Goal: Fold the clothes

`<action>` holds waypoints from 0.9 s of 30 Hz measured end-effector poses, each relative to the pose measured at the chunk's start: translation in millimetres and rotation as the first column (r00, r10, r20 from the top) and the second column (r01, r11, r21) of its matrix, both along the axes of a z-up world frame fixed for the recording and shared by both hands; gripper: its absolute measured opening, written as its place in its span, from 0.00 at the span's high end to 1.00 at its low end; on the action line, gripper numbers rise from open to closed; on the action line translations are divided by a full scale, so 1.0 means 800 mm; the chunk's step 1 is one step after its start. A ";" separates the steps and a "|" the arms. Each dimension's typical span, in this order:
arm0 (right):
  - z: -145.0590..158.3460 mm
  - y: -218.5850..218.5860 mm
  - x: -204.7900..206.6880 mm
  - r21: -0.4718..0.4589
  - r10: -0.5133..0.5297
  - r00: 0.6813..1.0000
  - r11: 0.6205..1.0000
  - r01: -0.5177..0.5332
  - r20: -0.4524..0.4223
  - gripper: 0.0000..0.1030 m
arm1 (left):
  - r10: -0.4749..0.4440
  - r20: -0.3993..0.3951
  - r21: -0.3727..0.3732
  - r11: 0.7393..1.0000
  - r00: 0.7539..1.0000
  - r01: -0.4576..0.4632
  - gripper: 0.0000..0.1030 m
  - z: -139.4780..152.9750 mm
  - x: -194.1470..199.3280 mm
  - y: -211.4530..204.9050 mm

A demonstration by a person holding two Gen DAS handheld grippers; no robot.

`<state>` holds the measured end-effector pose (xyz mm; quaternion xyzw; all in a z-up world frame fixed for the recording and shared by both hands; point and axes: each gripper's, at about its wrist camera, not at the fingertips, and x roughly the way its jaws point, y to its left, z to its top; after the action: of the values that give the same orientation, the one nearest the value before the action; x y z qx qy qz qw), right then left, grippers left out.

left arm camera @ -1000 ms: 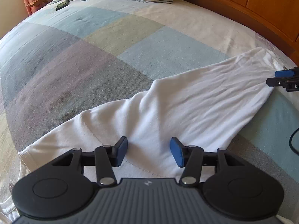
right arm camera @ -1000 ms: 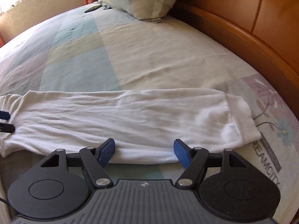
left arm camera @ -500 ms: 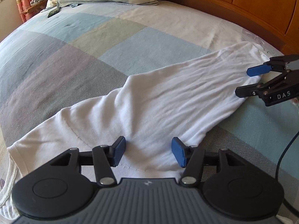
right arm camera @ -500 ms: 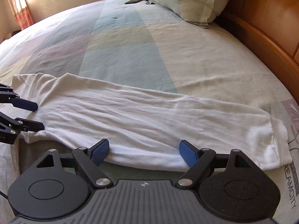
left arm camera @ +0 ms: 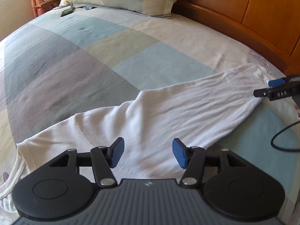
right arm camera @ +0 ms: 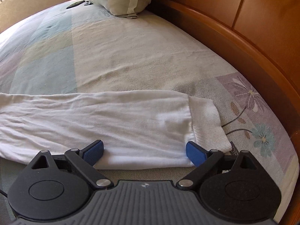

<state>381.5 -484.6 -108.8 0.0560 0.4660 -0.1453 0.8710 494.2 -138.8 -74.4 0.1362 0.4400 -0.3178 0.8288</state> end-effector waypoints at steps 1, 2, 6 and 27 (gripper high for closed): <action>0.003 0.005 -0.002 0.005 0.005 1.000 1.000 -0.005 -0.001 0.05 | 0.012 0.010 0.008 1.000 1.000 -0.013 0.44 0.000 0.006 0.004; 0.006 0.011 -0.003 0.010 0.010 1.000 1.000 -0.010 -0.003 0.05 | 0.029 0.009 0.020 0.999 1.000 -0.029 0.44 -0.005 0.015 0.007; 0.013 0.038 -0.001 0.041 0.038 0.999 0.998 -0.039 0.009 0.04 | 0.118 0.003 0.085 0.989 0.993 -0.118 0.42 -0.033 0.056 0.019; 0.041 0.241 0.057 0.123 0.483 0.864 0.858 -0.499 0.139 0.00 | 0.348 -0.005 0.077 0.935 0.937 -0.347 0.35 -0.034 0.005 0.105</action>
<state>427.4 -291.8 -76.1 0.0098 0.4292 0.1214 0.8950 498.2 -54.8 -101.8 0.0841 0.4763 -0.1510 0.8621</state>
